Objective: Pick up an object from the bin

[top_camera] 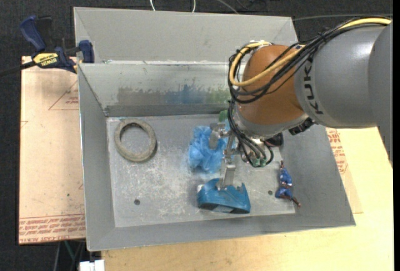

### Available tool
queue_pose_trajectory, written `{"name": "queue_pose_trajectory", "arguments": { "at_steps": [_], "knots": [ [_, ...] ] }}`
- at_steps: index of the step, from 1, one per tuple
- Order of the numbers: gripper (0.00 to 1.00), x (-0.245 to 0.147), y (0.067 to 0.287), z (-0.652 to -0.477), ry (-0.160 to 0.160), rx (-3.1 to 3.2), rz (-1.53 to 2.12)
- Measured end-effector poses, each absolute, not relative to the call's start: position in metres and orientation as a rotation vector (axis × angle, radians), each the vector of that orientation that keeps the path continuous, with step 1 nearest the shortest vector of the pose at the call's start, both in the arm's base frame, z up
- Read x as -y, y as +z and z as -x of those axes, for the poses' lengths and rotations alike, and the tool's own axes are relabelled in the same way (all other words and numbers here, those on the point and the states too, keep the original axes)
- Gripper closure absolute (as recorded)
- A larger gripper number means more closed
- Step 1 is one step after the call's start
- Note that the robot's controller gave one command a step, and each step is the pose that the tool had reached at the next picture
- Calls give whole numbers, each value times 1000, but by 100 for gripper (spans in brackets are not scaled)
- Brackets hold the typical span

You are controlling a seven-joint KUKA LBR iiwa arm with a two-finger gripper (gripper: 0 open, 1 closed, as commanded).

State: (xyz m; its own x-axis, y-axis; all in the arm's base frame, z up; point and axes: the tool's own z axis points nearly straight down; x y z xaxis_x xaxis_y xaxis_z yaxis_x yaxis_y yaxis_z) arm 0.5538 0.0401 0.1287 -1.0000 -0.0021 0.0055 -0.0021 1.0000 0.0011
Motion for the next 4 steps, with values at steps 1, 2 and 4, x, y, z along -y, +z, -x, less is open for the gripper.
{"name": "queue_pose_trajectory", "arguments": {
  "at_steps": [1, 2, 4],
  "knots": [
    [0, -40, 133, -555, -2, 3143, 0],
    [0, -30, 72, -624, -5, 3114, -494],
    [0, -34, 79, -626, -9, 3114, -510]
  ]
}}
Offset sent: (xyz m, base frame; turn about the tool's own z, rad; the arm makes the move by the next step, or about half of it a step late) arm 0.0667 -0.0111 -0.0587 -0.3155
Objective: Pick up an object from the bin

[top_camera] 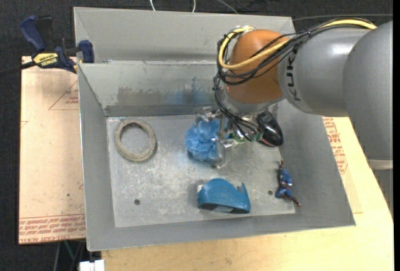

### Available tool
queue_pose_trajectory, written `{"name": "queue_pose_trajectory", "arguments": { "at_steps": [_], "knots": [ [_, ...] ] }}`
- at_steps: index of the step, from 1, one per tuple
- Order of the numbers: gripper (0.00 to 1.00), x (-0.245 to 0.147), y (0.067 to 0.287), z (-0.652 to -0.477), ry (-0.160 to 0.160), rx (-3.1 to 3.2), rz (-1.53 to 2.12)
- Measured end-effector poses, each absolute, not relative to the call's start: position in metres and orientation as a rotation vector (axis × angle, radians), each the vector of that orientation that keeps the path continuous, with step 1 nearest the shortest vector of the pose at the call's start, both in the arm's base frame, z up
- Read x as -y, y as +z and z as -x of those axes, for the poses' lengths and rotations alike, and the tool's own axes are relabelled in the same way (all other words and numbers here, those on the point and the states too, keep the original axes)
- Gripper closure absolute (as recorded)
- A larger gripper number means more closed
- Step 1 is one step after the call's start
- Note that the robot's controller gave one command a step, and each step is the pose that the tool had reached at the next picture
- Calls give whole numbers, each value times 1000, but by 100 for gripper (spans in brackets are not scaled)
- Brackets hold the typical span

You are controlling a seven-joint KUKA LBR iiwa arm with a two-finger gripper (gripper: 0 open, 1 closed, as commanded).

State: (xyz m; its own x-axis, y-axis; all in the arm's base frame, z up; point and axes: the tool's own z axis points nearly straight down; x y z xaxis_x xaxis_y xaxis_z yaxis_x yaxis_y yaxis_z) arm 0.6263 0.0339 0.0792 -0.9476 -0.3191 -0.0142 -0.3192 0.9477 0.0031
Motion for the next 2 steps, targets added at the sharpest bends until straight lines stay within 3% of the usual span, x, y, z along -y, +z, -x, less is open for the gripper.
{"name": "queue_pose_trajectory", "arguments": {
  "at_steps": [1, 2],
  "knots": [
    [0, -32, 72, -645, 8, -3080, 517],
    [100, -35, 80, -632, 11, -3079, 503]
  ]
}}
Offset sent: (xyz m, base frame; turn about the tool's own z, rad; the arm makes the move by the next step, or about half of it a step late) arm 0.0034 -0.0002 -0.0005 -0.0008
